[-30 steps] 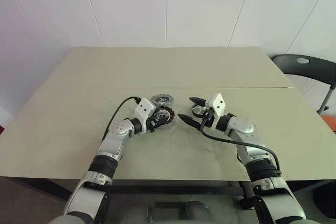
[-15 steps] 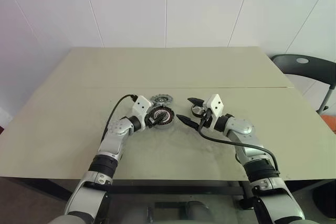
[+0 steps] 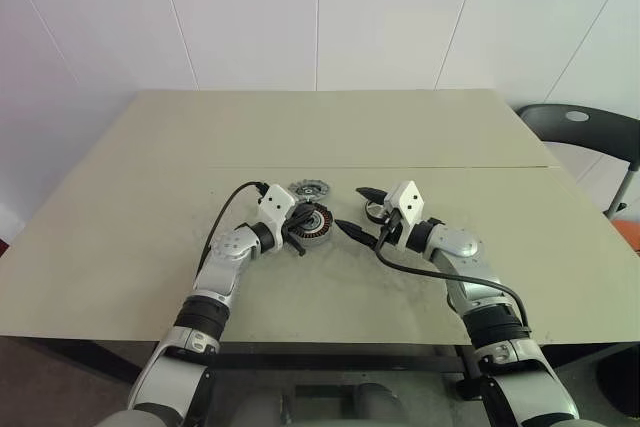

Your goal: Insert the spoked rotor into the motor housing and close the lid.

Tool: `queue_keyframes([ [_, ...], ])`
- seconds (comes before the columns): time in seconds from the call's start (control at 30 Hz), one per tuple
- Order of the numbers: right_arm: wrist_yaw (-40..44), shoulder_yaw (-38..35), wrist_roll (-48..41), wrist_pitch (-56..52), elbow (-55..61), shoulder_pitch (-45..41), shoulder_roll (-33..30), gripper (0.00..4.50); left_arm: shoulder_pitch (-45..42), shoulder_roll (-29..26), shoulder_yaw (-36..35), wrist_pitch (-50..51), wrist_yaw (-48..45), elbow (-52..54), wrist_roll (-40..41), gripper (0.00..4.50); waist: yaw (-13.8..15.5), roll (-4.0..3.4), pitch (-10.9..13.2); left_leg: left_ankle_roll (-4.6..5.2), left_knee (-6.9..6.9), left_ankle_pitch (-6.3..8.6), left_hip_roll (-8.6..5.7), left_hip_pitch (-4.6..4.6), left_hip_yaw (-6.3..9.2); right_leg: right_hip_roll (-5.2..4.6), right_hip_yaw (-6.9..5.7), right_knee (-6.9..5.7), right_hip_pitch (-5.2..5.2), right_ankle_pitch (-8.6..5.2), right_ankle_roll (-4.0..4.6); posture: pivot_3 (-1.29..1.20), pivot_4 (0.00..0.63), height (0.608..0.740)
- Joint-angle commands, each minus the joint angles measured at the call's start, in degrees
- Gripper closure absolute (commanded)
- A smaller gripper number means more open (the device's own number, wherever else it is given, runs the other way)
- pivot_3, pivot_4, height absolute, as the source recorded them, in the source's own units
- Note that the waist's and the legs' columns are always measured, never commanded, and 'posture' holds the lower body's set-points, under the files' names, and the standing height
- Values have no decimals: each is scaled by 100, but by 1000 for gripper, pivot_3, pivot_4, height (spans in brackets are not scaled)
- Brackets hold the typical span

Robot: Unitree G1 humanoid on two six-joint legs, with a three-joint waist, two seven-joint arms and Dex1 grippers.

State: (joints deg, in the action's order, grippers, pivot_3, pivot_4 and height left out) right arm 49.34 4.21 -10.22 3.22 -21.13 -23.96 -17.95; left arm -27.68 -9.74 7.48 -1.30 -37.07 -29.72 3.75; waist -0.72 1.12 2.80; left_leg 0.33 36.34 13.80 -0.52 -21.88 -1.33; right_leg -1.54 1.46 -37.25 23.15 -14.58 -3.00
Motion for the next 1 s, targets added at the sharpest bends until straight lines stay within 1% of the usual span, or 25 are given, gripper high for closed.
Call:
queue_keyframes([
  [0.03, -26, -9, -11, 111, 112, -64, 16, 0, -4, 29, 110, 57, -100, 127, -24, 4464, 0, 0, 0, 0, 0, 0, 0, 1, 0, 0, 0, 0, -2, 0, 0, 0, 0, 740],
  [0.23, -35, -9, -1, 117, 120, -62, 11, 0, 37, 26, 190, 114, -123, 149, -89, 4464, -3, 0, 0, 0, -3, 0, 0, 45, 0, 0, 0, 4, -43, -2, 2, 0, 0, 740],
  [0.5, -28, -4, 27, 126, 110, -66, 17, 0, 32, 8, 178, 52, -85, 141, -141, 4464, -5, 0, 0, 0, 0, 0, 0, 48, 0, 0, 0, 4, -46, -2, 3, 0, 0, 740],
  [0.6, -30, -5, 29, 130, 107, -74, 21, 0, -25, -60, 163, 50, 118, 19, -293, 4464, -5, 0, 0, 0, -1, 0, 0, 48, 0, 0, 1, 4, -46, -2, 2, 0, 0, 740],
  [0.77, -49, -3, 48, 144, 70, -122, 27, 0, -226, -279, 195, 226, 645, -597, -710, 4464, -11, 1, -3, 0, 0, 0, 1, 50, 1, 1, 0, 2, -47, -2, 2, 0, 0, 740],
  [1.0, -62, 4, 63, 170, 14, -156, 12, 0, -220, -222, 141, 67, 509, -494, -526, 4464, -29, 0, -4, 0, -4, 0, 2, 54, 0, 2, 1, 2, -48, -2, 1, 0, 0, 740],
])
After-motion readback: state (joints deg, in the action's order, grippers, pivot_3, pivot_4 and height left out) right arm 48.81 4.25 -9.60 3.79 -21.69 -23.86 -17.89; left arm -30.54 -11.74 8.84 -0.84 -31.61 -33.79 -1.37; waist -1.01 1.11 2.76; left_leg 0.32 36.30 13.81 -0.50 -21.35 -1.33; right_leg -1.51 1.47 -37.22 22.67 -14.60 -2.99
